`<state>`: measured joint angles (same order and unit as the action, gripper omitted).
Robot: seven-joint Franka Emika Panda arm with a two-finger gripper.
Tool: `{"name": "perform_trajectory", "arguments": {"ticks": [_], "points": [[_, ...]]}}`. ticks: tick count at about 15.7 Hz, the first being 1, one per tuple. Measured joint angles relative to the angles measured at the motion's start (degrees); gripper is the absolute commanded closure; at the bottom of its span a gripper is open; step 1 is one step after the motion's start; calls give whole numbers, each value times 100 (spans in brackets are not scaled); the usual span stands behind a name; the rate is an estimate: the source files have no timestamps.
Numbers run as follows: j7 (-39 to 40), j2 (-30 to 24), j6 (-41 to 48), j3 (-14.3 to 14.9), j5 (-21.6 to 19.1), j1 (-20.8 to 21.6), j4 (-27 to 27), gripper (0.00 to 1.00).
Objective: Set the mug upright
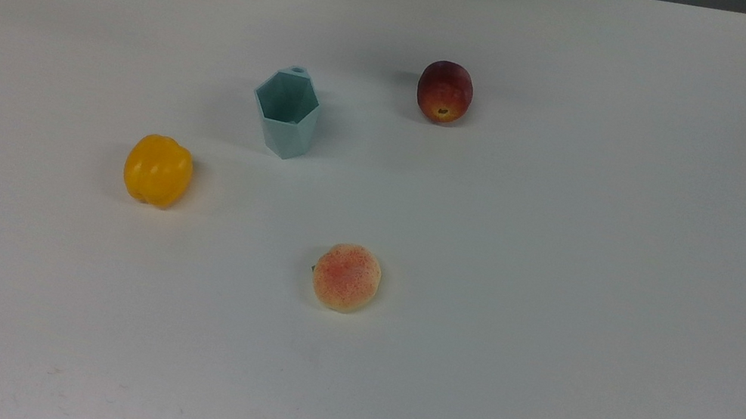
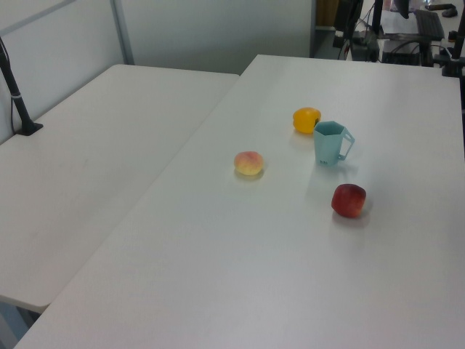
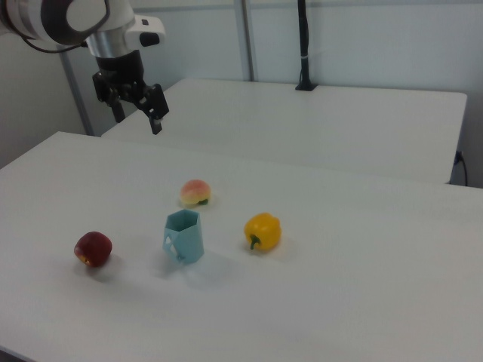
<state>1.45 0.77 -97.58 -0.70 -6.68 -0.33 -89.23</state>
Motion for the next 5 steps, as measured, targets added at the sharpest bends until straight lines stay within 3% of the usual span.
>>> {"name": "perform_trajectory", "arguments": {"ticks": [5], "points": [[146,-1,-84,58,0,8,-53,0]]}}
